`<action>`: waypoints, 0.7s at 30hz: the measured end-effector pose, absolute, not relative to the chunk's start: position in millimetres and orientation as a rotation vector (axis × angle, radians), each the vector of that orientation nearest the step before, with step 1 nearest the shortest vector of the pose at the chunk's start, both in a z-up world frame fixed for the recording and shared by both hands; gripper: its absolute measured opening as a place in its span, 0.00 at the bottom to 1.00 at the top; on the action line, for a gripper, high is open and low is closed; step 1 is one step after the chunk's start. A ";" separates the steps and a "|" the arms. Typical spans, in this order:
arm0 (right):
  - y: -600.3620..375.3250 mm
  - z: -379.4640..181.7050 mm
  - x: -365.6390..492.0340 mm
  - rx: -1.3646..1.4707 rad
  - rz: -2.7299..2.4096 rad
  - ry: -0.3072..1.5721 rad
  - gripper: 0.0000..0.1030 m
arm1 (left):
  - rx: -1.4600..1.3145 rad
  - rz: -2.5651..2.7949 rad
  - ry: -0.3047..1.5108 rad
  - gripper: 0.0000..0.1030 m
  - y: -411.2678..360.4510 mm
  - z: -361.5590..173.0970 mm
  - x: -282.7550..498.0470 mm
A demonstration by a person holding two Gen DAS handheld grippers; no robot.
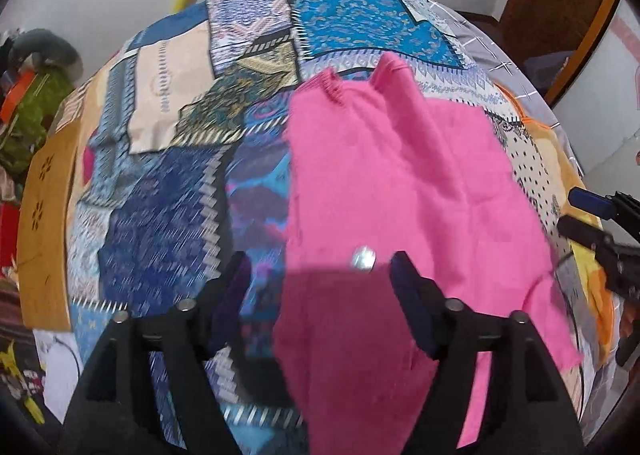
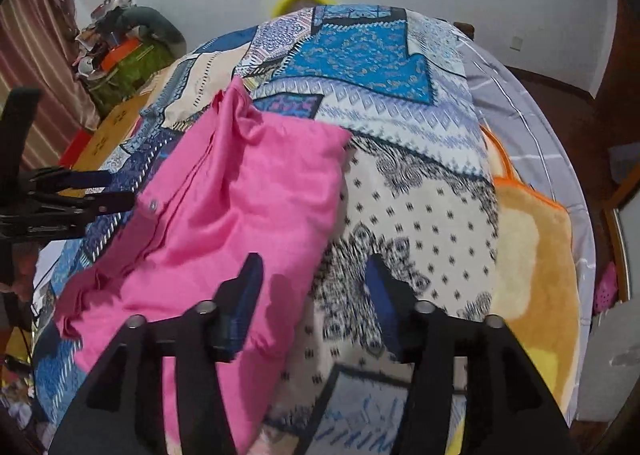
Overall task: Fold small clothes
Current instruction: 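Release the cardigan from both grippers and lay it on the quilt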
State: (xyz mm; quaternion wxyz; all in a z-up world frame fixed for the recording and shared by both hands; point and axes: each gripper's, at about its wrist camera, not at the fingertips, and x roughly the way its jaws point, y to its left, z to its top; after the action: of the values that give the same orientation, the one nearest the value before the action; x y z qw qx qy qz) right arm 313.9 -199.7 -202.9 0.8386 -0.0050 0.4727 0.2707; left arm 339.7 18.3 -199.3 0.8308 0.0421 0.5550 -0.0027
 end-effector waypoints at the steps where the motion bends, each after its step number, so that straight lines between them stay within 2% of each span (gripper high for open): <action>1: -195.9 -204.5 318.5 -0.015 0.574 0.999 0.54 | 0.093 -0.012 1.177 0.77 15.7 -203.2 347.4; 7: -176.3 -223.0 346.0 0.002 0.577 1.046 0.61 | 0.118 -0.024 1.218 0.77 9.8 -234.5 380.4; 9: -171.8 -232.6 354.3 0.009 0.577 1.065 0.61 | 0.115 -0.022 1.228 0.81 16.7 -244.4 385.1; 10: -171.2 -236.8 356.9 0.013 0.576 1.072 0.61 | 0.098 -0.030 1.223 0.86 22.2 -245.5 385.4; 16: -178.2 -252.8 366.3 0.078 0.584 1.099 0.61 | 0.067 0.084 1.195 0.91 73.5 -243.1 381.9; 21: -183.8 -249.7 361.7 0.087 0.567 1.098 0.62 | 0.095 0.248 1.198 0.91 118.0 -239.2 375.3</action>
State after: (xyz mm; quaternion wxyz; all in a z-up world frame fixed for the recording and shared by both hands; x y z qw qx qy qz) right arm 361.7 -183.8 -249.7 0.8142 0.0408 0.5146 0.2659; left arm 375.3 118.0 -239.2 0.8176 0.0447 0.5621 0.1164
